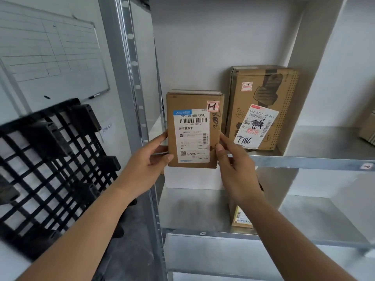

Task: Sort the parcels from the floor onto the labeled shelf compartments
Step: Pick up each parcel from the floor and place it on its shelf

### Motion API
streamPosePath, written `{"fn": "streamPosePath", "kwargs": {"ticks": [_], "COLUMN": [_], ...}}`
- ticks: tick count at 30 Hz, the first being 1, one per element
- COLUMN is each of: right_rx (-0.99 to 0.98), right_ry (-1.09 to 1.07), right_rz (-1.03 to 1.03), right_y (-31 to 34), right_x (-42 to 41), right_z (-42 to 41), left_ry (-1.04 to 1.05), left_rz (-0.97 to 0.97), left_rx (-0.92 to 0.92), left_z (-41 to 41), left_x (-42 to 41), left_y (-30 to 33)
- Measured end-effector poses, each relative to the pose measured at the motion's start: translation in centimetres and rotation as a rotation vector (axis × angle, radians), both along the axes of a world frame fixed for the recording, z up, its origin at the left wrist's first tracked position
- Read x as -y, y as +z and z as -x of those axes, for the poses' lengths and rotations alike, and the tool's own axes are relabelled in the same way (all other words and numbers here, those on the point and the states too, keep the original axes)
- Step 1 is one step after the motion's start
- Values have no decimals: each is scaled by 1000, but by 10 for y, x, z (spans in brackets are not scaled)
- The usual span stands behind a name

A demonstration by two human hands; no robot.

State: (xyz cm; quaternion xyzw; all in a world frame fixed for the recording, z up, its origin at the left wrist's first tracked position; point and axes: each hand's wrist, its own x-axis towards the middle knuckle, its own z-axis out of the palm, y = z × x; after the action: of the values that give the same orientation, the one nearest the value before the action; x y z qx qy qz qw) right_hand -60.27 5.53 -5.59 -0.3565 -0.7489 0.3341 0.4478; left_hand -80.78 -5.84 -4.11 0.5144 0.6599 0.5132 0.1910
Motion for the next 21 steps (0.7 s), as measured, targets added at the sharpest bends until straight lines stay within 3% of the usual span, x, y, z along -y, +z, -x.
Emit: {"fn": "streamPosePath", "kwargs": {"ticks": [7,14,21], "right_rx": [65,131,137], "right_ry": [-52,-107,-186], "right_rz": [-54,-37,-42], "right_y": [0,12,13], "right_x": [-13,-33,-48], "right_z": [11,24,38], "left_ry": [-32,92,147], "left_rz": [-7,-54,-53], "left_rx": [-72,-217,-241], "left_z": [11,15,16], "left_x": [-18,-50,-67], "left_y": [-3,0,1]}}
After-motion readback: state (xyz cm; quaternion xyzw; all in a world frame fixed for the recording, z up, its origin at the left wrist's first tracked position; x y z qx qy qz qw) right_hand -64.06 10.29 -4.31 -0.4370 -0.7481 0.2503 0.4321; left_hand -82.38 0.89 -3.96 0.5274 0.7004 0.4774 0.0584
